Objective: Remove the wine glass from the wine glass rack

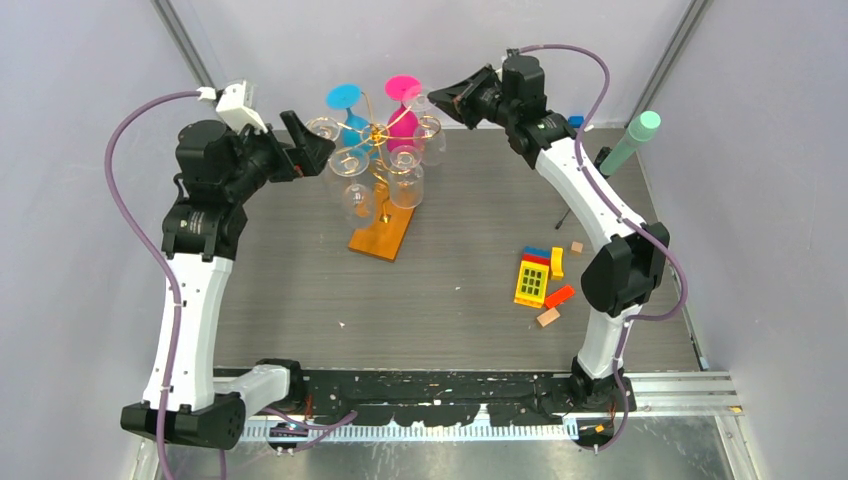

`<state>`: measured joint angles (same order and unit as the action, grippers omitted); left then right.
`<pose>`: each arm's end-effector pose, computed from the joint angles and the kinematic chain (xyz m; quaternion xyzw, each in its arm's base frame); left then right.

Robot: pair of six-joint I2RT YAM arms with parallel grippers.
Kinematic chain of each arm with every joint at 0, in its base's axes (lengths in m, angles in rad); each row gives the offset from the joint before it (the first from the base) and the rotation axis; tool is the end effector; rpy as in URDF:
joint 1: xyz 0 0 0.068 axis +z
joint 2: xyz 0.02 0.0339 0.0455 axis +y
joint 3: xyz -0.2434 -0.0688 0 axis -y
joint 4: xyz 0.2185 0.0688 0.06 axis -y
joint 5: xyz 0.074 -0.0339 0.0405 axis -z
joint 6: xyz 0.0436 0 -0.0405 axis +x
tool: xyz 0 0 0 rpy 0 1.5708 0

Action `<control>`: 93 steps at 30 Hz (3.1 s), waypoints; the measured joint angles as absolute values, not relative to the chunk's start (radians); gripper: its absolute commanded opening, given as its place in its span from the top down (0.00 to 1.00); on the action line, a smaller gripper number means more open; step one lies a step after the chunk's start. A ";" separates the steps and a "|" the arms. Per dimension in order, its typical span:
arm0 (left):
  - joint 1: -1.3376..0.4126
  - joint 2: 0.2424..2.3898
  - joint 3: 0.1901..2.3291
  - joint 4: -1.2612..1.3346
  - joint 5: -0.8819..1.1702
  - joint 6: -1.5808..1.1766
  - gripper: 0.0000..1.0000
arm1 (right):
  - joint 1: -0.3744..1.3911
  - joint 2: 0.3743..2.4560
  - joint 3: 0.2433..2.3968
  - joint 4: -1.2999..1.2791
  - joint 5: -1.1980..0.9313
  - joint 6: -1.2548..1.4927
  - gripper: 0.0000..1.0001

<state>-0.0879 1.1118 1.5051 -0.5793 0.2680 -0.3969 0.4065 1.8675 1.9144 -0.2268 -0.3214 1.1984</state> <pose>0.2032 -0.0295 0.4494 -0.0331 0.7669 -0.2517 0.5895 0.3804 0.1788 0.3958 0.1977 0.7388 0.5402 0.3512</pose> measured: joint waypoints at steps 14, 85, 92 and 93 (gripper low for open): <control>-0.177 1.159 1.528 -0.514 0.515 -0.380 0.00 | 0.406 1.722 1.817 -0.347 -0.123 1.168 1.00; -0.574 1.701 1.639 0.552 0.562 -0.502 1.00 | 0.399 1.295 1.697 -0.421 -0.135 1.241 0.13; -0.574 1.633 1.630 0.531 0.294 -0.521 1.00 | 0.399 1.201 1.576 -0.338 -0.078 1.176 0.06; -0.574 1.620 1.630 0.528 0.247 -0.537 1.00 | 0.399 1.196 1.570 -0.329 -0.075 1.172 0.06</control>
